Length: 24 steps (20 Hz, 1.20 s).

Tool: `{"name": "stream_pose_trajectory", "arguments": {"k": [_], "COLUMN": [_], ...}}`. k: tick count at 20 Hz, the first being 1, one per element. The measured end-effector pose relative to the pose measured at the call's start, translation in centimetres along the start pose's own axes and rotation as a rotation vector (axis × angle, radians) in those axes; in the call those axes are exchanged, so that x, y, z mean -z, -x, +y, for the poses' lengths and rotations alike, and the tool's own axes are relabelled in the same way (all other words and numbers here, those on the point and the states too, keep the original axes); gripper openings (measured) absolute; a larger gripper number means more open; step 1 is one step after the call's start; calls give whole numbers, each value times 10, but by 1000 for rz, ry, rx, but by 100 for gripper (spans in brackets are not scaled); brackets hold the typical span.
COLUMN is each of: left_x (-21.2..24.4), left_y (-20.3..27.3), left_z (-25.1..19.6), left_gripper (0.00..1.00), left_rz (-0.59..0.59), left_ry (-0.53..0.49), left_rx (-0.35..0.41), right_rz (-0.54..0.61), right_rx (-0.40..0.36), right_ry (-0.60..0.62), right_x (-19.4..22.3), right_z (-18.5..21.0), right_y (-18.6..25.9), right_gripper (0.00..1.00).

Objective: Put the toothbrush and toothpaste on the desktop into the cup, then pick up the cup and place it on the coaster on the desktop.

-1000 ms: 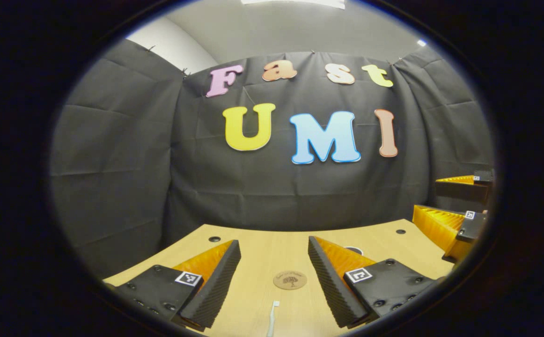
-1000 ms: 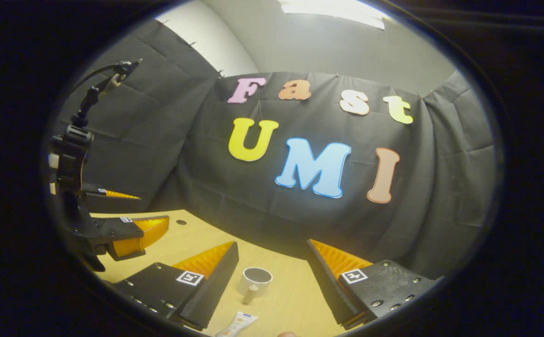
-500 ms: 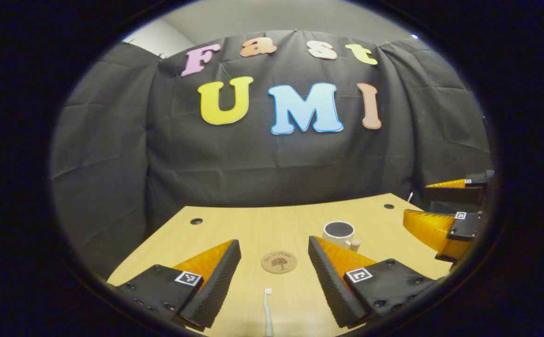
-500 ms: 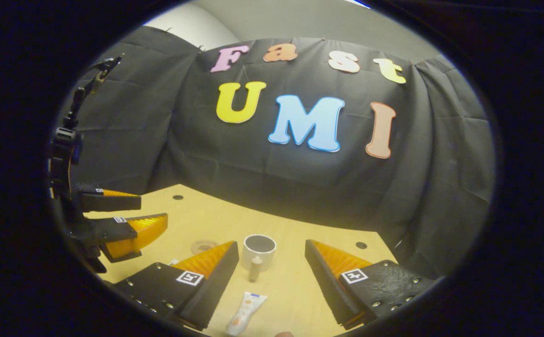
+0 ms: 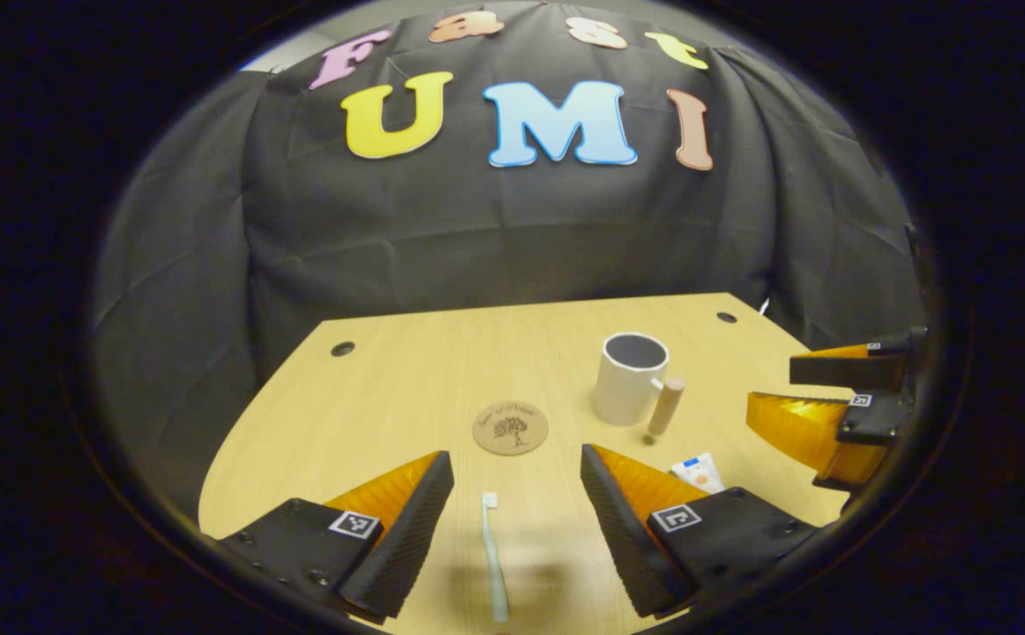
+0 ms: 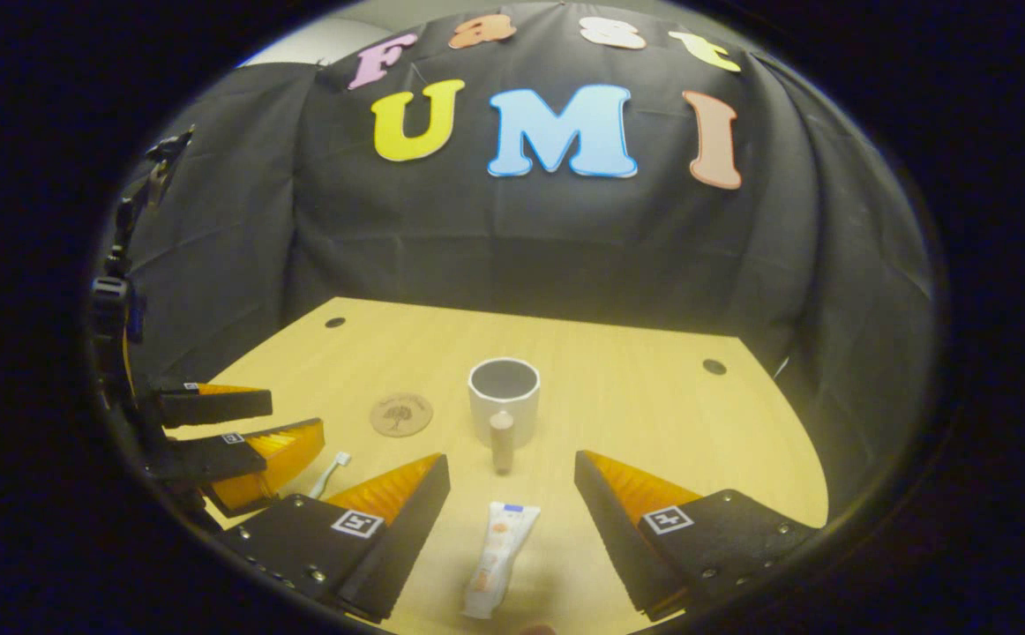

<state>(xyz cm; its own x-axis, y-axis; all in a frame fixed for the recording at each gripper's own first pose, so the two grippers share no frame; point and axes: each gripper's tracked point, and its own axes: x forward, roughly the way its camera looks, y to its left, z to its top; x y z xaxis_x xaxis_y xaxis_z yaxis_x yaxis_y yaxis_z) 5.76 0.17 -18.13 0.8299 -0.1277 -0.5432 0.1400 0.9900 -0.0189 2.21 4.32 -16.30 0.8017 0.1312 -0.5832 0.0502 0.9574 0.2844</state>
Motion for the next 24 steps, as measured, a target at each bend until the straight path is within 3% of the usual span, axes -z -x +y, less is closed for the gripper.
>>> {"name": "stream_pose_trajectory", "arguments": {"k": [5, 12, 15, 24], "left_x": [42, 96, 113, 149], "left_y": [-11, -20, -19, -19], "left_z": [7, 14, 17, 22], "left_gripper": [96, 99, 95, 98], "left_rz": [158, 412, 503, 710], "left_ry": [5, 42, 43, 25], "left_rx": [12, 30, 34, 24], "right_rz": [190, 346, 443, 570], "right_rx": [-38, -52, -46, -4], "right_ry": [-88, -156, -171, -205], "right_x": [36, 77, 93, 116], "right_z": [1, 8, 11, 13], "right_y": [-10, -30, -32, -42], "right_gripper": [92, 93, 94, 94]}}
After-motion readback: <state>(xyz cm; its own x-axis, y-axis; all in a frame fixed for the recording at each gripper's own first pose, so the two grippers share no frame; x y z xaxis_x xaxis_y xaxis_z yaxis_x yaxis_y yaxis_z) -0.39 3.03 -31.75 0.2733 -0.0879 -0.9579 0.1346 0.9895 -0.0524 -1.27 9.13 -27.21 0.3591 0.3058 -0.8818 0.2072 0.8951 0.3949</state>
